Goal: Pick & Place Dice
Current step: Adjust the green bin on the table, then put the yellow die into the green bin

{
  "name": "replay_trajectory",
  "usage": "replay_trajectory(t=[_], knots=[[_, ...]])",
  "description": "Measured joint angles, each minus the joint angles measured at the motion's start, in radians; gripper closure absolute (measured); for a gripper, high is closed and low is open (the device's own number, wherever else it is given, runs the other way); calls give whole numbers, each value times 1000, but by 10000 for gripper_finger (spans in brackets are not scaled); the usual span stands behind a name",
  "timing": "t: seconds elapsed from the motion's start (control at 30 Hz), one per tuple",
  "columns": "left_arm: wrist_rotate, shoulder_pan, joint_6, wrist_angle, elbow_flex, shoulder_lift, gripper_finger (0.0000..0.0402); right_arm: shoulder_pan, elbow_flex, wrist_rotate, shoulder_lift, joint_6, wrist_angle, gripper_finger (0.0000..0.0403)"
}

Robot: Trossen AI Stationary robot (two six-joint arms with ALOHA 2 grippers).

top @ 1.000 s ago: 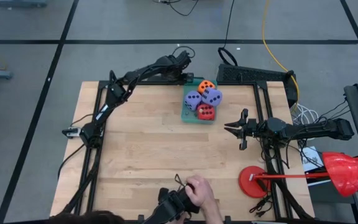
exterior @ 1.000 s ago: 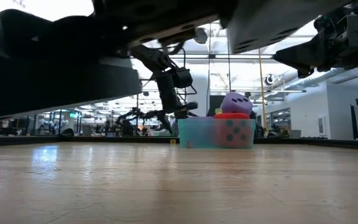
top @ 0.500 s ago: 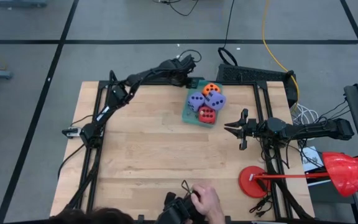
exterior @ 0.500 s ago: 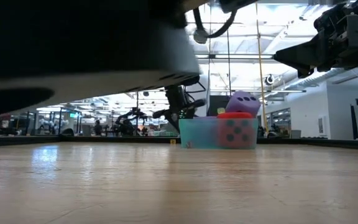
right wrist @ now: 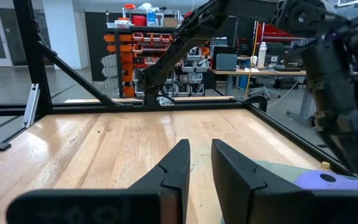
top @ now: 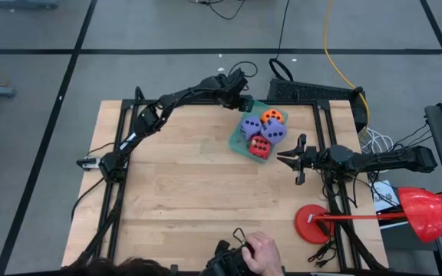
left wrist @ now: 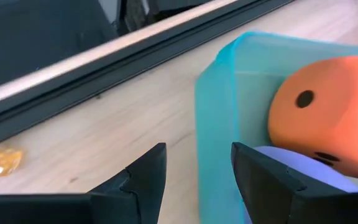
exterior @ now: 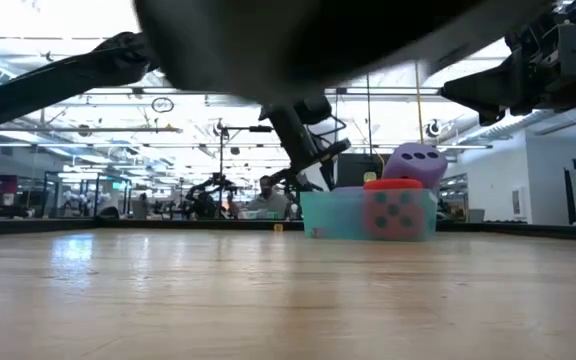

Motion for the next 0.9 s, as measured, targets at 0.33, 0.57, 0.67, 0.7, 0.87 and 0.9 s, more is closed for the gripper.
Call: replay_trajectory(t=[0.33, 0.57, 0.67, 0.7, 0.87, 0.9], knots=[[51, 29, 2, -15, 22, 0, 210, 0, 0, 0, 0, 0, 0, 344], [45, 66, 3, -62, 22, 0, 210, 0, 0, 0, 0, 0, 0, 344], [17, 81, 3, -90, 22, 0, 210, 0, 0, 0, 0, 0, 0, 344], [4, 86, 5, -105, 22, 0, 210, 0, 0, 0, 0, 0, 0, 344], [-95, 103, 34, -197, 22, 0, 210, 0, 0, 0, 0, 0, 0, 344], [-113, 105, 35, -214, 22, 0, 210, 0, 0, 0, 0, 0, 0, 344]])
